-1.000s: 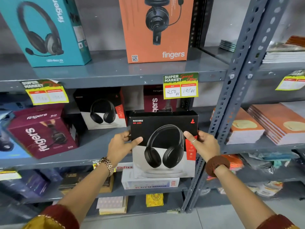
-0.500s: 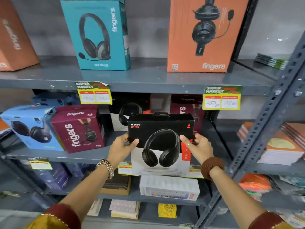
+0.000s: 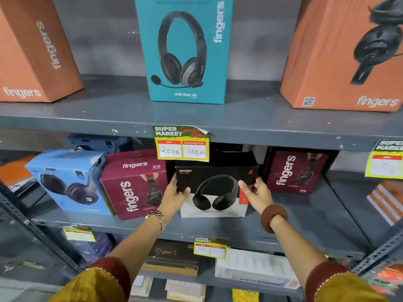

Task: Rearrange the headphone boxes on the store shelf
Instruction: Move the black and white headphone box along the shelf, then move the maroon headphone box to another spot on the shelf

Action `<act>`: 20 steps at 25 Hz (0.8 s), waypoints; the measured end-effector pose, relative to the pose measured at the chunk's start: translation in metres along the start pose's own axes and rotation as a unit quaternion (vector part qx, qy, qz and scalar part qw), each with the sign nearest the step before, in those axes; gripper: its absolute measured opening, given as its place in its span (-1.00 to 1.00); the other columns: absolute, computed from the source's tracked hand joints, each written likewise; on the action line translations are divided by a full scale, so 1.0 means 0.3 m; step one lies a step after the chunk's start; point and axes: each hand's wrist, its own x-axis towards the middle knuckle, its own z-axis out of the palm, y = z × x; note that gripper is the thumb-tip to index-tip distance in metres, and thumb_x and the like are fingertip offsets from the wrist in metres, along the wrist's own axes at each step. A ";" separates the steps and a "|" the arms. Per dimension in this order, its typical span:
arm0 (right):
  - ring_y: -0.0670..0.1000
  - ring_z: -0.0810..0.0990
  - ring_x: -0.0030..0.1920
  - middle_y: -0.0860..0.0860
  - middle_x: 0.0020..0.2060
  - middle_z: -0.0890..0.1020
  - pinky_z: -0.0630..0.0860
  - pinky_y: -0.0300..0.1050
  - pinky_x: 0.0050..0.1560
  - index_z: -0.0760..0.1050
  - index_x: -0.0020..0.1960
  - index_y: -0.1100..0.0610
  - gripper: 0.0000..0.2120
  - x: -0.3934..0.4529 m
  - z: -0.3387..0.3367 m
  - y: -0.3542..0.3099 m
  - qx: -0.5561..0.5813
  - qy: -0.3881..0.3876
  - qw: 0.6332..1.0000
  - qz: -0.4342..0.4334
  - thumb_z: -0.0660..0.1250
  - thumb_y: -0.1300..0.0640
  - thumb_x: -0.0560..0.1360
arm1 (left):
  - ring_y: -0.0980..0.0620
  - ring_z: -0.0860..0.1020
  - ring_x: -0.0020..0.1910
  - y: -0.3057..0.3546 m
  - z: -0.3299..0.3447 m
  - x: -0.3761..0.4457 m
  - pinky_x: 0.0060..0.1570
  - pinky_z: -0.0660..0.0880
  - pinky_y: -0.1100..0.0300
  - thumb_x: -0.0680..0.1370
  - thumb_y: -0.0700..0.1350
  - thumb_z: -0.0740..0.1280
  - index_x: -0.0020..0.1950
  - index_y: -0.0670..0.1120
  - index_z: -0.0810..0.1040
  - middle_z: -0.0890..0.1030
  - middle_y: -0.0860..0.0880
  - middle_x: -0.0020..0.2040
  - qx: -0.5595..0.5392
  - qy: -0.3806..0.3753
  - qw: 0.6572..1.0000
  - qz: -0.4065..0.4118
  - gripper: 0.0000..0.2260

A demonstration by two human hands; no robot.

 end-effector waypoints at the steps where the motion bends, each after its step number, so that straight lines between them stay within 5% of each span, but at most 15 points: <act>1: 0.17 0.56 0.16 0.11 -0.02 0.59 0.43 -0.09 0.13 0.39 0.19 0.27 -0.50 0.008 0.012 0.007 -0.005 0.011 1.000 0.010 0.34 -0.09 0.45 | -0.04 0.38 0.40 -0.012 -0.012 0.012 0.40 0.31 0.07 0.55 -0.33 0.24 0.51 -0.07 0.17 0.46 -0.09 0.39 -0.011 -0.011 1.000 -0.004 -0.44; 3: 0.17 0.57 0.08 0.17 -0.07 0.58 0.43 -0.07 0.09 0.39 0.18 0.29 -0.42 0.003 0.018 0.020 -0.009 0.020 1.000 0.014 0.33 -0.17 0.42 | -0.05 0.31 0.45 -0.029 -0.030 0.014 0.46 0.24 -0.02 0.56 -0.29 0.24 0.54 -0.04 0.10 0.39 -0.09 0.45 -0.033 -0.026 0.999 0.000 -0.41; 5: 0.14 0.52 0.20 0.19 0.10 0.57 0.41 0.00 0.28 0.38 0.25 0.26 -0.40 -0.020 0.027 0.027 0.007 0.009 0.999 0.034 0.33 -0.17 0.42 | -0.04 0.29 0.46 -0.061 -0.060 -0.009 0.46 0.24 -0.03 0.57 -0.25 0.25 0.54 -0.05 0.11 0.37 -0.07 0.46 -0.058 -0.030 0.998 0.004 -0.42; 8: 0.16 0.46 0.32 0.18 0.27 0.53 0.34 0.07 0.39 0.42 0.27 0.22 -0.58 -0.076 0.042 0.069 0.025 0.012 0.998 0.058 0.31 0.02 0.50 | 0.05 0.38 0.39 -0.137 -0.084 -0.073 0.36 0.32 0.16 0.58 -0.17 0.25 0.49 -0.08 0.25 0.39 -0.03 0.45 -0.059 -0.011 0.998 -0.001 -0.53; 13: 0.16 0.46 0.31 0.15 0.35 0.47 0.35 -0.04 0.29 0.34 0.36 0.17 -0.52 -0.231 0.175 0.122 -0.059 0.019 0.985 0.159 0.36 0.15 0.47 | -0.06 0.44 0.31 -0.257 -0.286 -0.176 0.27 0.34 0.14 0.57 -0.22 0.26 0.39 -0.17 0.37 0.46 -0.15 0.37 -0.069 0.119 0.988 -0.075 -0.62; 17: 0.09 0.46 0.33 0.11 0.30 0.51 0.34 -0.15 0.27 0.41 0.30 0.18 -0.58 -0.284 0.403 -0.030 -0.028 -0.123 0.990 0.065 0.37 0.18 0.46 | -0.02 0.46 0.22 -0.221 -0.480 -0.205 0.16 0.36 0.14 0.59 -0.13 0.24 0.42 -0.19 0.28 0.44 -0.15 0.37 -0.083 0.219 0.970 -0.068 -0.58; 20: 0.06 0.32 0.44 0.10 0.42 0.38 0.26 -0.20 0.31 0.26 0.44 0.17 -0.44 -0.271 0.554 -0.200 0.038 -0.188 0.981 0.001 0.34 0.12 0.49 | 0.07 0.40 0.16 -0.155 -0.548 -0.173 0.13 0.33 0.16 0.61 0.00 0.17 0.43 -0.14 0.28 0.42 -0.12 0.38 -0.102 0.235 0.965 -0.054 -0.58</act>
